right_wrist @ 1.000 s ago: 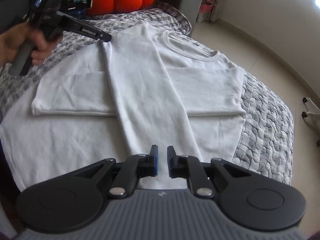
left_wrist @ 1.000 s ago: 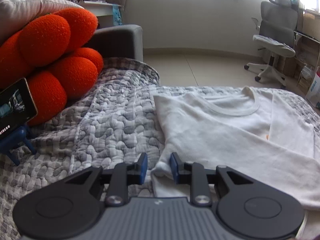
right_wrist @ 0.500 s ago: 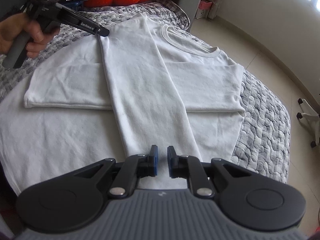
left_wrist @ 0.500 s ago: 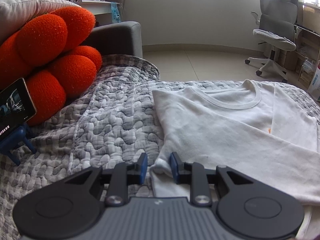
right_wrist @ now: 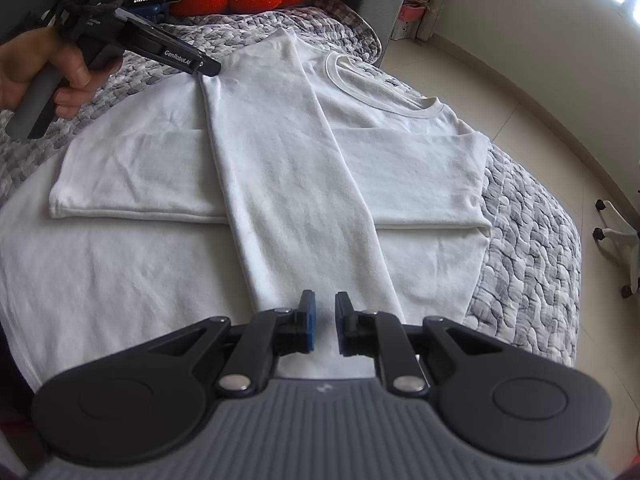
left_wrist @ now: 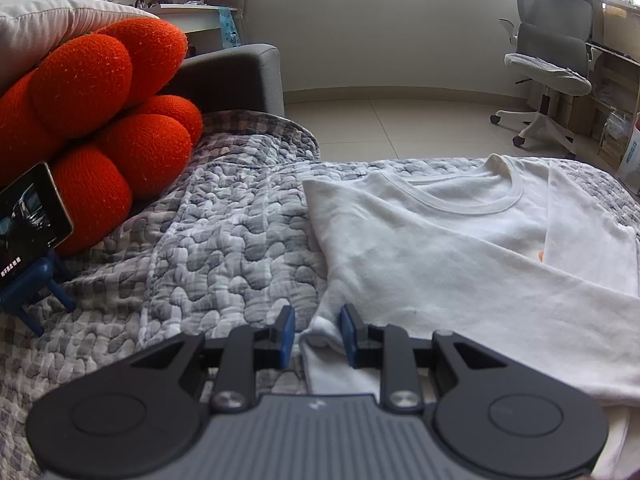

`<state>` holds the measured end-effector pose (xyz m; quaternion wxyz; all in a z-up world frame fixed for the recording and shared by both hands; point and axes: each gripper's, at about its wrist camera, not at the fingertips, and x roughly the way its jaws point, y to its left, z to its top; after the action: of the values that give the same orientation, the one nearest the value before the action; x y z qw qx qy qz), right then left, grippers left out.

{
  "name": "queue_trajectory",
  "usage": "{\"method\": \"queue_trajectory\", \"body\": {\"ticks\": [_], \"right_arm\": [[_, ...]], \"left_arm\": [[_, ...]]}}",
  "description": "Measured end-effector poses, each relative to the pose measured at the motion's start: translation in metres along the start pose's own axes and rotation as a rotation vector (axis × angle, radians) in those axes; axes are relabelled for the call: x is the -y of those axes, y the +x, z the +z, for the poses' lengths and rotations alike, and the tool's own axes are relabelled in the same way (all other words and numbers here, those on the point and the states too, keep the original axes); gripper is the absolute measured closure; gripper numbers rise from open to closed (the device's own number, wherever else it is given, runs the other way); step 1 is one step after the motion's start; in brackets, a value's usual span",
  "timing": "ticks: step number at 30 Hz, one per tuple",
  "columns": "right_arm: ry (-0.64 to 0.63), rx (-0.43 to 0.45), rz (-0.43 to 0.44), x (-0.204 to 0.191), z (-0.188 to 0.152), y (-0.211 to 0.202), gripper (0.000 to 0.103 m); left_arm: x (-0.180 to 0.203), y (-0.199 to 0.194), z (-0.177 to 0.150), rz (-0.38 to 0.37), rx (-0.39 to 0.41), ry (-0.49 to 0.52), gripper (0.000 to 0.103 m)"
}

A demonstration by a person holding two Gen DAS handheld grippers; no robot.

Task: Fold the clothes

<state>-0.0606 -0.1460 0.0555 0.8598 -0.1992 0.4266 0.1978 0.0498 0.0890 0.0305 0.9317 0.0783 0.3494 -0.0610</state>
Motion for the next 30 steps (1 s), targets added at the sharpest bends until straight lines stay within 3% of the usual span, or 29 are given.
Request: {"method": "queue_trajectory", "body": {"ticks": [24,30], "right_arm": [[0.002,0.009,-0.002,0.0002,0.0006,-0.0007,0.087],[0.038,0.053,0.010,0.0048,0.0044,-0.0071,0.087]], "left_arm": [[0.0013,-0.0001,-0.0004,0.005,-0.001,0.005,0.077],[-0.0001,-0.0021,0.0018,0.022,0.007,-0.006,0.073]]}}
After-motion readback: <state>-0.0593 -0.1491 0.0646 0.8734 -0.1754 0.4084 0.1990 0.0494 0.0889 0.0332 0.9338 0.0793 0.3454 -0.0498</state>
